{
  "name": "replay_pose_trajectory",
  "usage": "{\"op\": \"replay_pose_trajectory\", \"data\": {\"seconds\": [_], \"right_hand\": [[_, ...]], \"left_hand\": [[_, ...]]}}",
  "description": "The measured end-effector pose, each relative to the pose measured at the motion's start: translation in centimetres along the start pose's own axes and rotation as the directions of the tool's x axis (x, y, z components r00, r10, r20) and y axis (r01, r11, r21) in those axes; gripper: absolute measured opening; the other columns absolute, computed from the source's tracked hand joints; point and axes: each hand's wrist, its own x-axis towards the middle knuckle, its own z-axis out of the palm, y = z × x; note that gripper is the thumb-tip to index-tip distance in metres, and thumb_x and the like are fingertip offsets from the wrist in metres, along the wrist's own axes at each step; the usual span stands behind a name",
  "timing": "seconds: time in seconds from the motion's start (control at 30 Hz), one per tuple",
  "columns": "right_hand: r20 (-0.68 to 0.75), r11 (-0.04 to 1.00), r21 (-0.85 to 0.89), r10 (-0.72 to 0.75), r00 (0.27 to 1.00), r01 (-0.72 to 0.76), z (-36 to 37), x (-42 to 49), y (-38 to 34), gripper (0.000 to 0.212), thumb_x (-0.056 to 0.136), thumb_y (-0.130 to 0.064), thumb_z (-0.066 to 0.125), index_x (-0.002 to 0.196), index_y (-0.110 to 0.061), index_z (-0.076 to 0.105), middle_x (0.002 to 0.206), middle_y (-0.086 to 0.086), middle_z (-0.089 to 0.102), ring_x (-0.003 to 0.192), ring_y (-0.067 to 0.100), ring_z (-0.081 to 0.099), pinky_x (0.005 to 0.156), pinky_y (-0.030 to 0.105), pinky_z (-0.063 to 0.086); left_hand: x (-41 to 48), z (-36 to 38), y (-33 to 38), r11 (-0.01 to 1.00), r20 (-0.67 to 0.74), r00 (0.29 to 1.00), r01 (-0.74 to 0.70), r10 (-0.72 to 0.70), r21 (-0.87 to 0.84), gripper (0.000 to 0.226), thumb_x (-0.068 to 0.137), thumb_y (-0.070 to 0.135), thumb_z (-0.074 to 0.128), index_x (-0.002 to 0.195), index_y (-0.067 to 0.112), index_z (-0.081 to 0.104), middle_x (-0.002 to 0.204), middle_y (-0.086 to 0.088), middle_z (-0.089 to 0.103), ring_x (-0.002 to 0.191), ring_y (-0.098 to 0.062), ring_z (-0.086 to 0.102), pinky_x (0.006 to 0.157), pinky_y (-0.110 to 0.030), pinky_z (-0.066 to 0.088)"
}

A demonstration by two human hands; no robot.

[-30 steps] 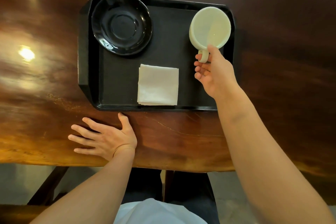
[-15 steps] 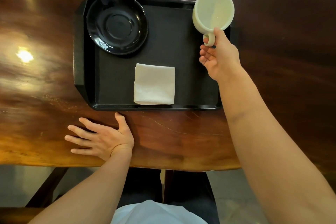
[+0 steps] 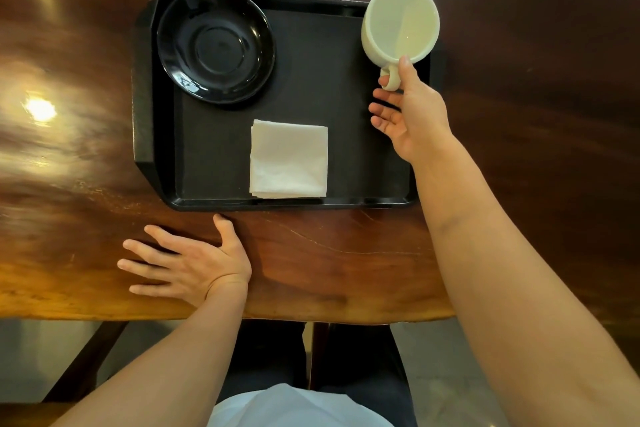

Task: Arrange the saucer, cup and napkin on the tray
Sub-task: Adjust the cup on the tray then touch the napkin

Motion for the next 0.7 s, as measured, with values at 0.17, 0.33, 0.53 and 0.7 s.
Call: {"op": "replay_pose_trajectory", "data": {"seconds": [0.17, 0.33, 0.53, 0.7], "right_hand": [[0.037, 1.000, -0.020, -0.014, 0.999, 0.015, -0.4, -0.3, 0.3, 0.032, 0.100, -0.045, 0.052, 0.113, -0.019, 0.065, 0.115, 0.006, 0.068, 0.103, 0.025, 0.068, 0.080, 0.036, 0.057], [-0.088, 0.995, -0.043, -0.096, 0.991, 0.092, -1.2, -1.8, 1.4, 0.010, 0.100, -0.032, 0.055, 0.107, -0.026, 0.060, 0.114, 0.006, 0.068, 0.098, 0.024, 0.071, 0.084, 0.037, 0.060], [-0.080, 0.985, -0.119, -0.138, 0.987, 0.128, 0.0, -4.3, 4.7, 0.016, 0.099, -0.020, 0.056, 0.096, -0.012, 0.069, 0.088, 0.006, 0.068, 0.071, 0.016, 0.061, 0.059, 0.027, 0.050], [0.132, 0.969, -0.203, -0.117, 0.984, 0.142, 6.9, -5.4, 5.9, 0.014, 0.097, -0.018, 0.058, 0.097, -0.013, 0.071, 0.087, 0.005, 0.072, 0.069, 0.016, 0.064, 0.057, 0.027, 0.051]], "left_hand": [[0.0, -0.1, 0.0, 1.000, 0.001, 1.000, 0.000, 0.000, 0.001, 0.097, 0.087, 0.071, 0.037, 0.160, 0.010, 0.017, 0.170, -0.022, 0.009, 0.156, -0.047, 0.003, 0.122, -0.066, 0.002], [-0.1, -0.1, -0.1, 1.000, 0.001, 1.000, -0.003, 0.003, -0.006, 0.097, 0.088, 0.070, 0.038, 0.160, 0.009, 0.017, 0.170, -0.023, 0.009, 0.156, -0.047, 0.002, 0.122, -0.066, 0.001], [-0.5, -0.2, 0.2, 1.000, 0.008, 1.000, -0.013, 0.013, -0.002, 0.097, 0.088, 0.070, 0.039, 0.161, 0.010, 0.016, 0.170, -0.022, 0.008, 0.156, -0.047, 0.003, 0.122, -0.066, 0.001], [1.4, -0.8, -0.8, 0.999, -0.019, 0.999, 0.033, -0.033, 0.009, 0.097, 0.090, 0.068, 0.047, 0.160, 0.009, 0.015, 0.169, -0.023, 0.009, 0.156, -0.047, 0.003, 0.122, -0.067, 0.002]]}}
